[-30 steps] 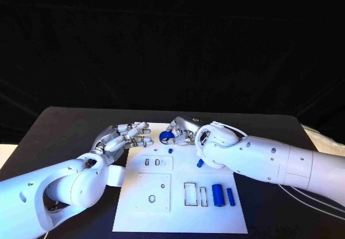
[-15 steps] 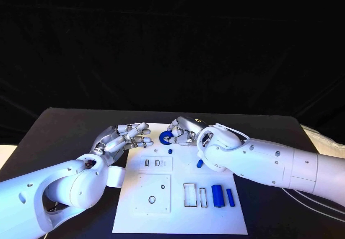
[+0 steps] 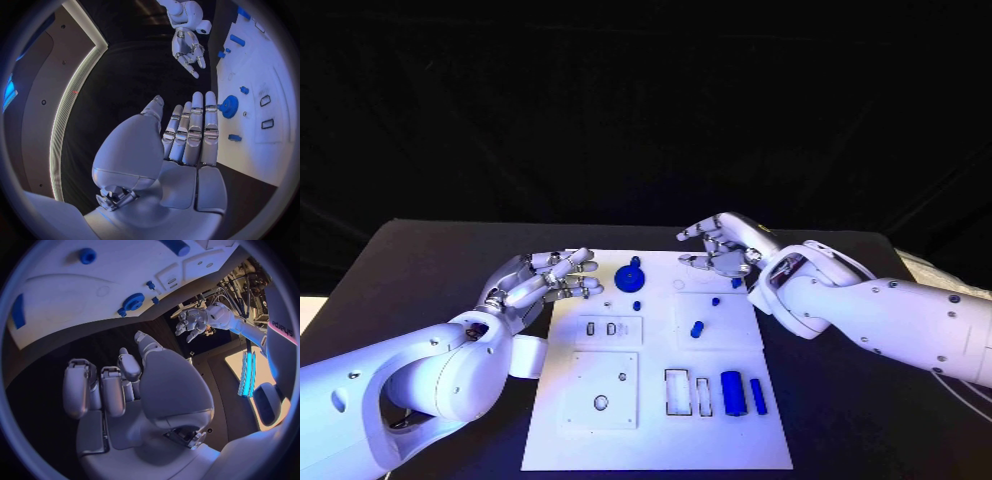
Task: Assemble the parts on the task board
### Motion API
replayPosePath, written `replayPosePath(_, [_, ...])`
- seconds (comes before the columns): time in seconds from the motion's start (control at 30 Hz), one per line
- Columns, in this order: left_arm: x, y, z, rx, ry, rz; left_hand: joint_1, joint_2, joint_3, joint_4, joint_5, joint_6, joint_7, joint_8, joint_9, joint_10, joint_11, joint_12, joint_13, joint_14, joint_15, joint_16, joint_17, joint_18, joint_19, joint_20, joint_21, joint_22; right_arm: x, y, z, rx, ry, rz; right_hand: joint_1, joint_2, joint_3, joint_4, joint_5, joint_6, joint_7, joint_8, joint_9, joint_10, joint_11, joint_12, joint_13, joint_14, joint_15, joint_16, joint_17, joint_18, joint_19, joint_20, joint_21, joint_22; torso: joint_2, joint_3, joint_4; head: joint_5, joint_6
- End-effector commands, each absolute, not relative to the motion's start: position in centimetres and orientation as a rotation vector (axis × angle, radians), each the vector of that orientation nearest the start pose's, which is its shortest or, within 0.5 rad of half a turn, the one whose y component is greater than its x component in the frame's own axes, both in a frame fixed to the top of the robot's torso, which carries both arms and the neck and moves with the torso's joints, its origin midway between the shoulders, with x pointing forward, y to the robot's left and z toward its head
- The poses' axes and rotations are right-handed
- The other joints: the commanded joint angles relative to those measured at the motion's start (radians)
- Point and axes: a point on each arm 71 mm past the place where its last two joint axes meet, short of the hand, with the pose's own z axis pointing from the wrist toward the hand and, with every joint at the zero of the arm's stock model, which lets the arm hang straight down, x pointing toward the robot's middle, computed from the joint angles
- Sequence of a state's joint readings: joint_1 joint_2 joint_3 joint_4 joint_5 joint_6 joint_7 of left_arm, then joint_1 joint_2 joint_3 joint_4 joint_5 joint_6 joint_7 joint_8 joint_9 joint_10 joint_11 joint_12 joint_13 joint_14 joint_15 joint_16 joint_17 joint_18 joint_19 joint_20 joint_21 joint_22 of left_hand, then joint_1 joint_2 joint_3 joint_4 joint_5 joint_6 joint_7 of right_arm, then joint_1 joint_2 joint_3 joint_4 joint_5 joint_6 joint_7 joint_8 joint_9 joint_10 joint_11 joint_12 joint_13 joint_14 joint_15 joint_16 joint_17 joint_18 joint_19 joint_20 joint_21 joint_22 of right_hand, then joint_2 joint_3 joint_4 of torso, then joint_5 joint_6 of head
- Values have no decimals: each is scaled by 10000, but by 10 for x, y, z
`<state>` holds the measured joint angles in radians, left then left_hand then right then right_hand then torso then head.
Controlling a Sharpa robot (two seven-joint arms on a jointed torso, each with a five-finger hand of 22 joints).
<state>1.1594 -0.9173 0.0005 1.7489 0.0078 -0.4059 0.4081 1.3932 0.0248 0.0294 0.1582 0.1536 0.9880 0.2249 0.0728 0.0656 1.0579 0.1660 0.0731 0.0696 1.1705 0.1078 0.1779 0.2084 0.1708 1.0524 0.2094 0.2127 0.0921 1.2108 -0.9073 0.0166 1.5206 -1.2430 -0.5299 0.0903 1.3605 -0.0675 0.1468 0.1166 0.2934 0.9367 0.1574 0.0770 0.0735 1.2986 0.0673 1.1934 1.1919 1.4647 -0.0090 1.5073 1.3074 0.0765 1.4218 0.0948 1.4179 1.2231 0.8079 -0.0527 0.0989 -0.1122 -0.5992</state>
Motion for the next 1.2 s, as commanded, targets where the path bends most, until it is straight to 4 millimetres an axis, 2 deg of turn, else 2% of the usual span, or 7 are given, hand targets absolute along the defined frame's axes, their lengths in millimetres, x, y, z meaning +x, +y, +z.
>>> replayPosePath(0.03, [444,184,-161,-11204,14059,-16589,86,29,17,-69,-48,-35,43,-56,-12,-45,34,-44,-14,-71,27,-46,9,87,41,56,-59,-8,492,-246,-144,584,14591,9544,148,-23,28,-139,-167,85,4,61,-1,-10,-4,-49,-16,805,-20,42,1366,-80,54,-32,65,34,-8,51,-85,19,16])
replayPosePath(0.13, [444,184,-162,-11194,14036,-16605,80,26,13,-69,-50,-33,43,-54,-11,-45,35,-43,-13,-75,29,-51,12,87,39,58,-63,-10,494,-268,-147,1182,14794,9518,297,-29,73,-282,-356,117,3,58,-5,5,-8,-56,-16,811,-21,58,1402,-92,75,-33,91,92,-7,87,-129,-32,53])
replayPosePath(0.33, [446,184,-164,-11210,14029,-16598,78,28,13,-69,-50,-31,42,-52,-10,-43,35,-42,-13,-76,30,-53,14,86,38,59,-65,-11,499,-305,-157,1520,15007,8779,397,-45,108,-388,-395,123,5,47,-10,7,-8,-69,-22,819,-21,77,1443,-94,79,-33,100,107,-50,160,-173,-115,63])
replayPosePath(0.53, [447,185,-165,-11239,14033,-16563,74,30,11,-69,-52,-27,41,-49,-8,-40,34,-40,-12,-79,31,-57,16,86,36,60,-69,-13,500,-324,-171,1635,15313,8215,415,-105,90,-440,-414,115,7,34,-16,-14,-4,-106,-54,824,-19,90,1470,-91,72,-32,95,93,-52,219,-210,-140,84])
replayPosePath(0.6, [447,185,-166,-11250,14040,-16549,74,30,11,-69,-52,-27,41,-49,-8,-40,34,-40,-12,-79,31,-57,16,86,36,60,-69,-13,500,-327,-175,1666,15392,8131,411,-120,81,-448,-420,107,9,28,-18,-17,-2,-113,-59,824,-18,92,1475,-91,70,-32,94,89,-53,219,-202,-197,95])
replayPosePath(0.8, [448,186,-167,-11283,14090,-16527,73,33,12,-71,-53,-25,40,-47,-8,-38,34,-39,-12,-81,32,-60,19,86,35,61,-72,-15,499,-330,-183,1786,15595,7940,384,-159,44,-484,-472,-12,29,-46,-44,-33,16,-154,-94,826,-5,98,1489,-89,65,-24,91,80,-52,175,-187,-210,58])
replayPosePath(1.2, [448,187,-168,-11302,14091,-16487,73,33,12,-71,-53,-25,40,-47,-8,-38,34,-39,-12,-81,32,-60,19,86,35,61,-72,-15,501,-332,-193,1932,16072,7792,288,-206,-55,-492,-579,-109,47,-87,-53,-80,39,-234,-164,822,15,92,1481,-88,58,-6,87,69,-64,160,-168,-321,9])
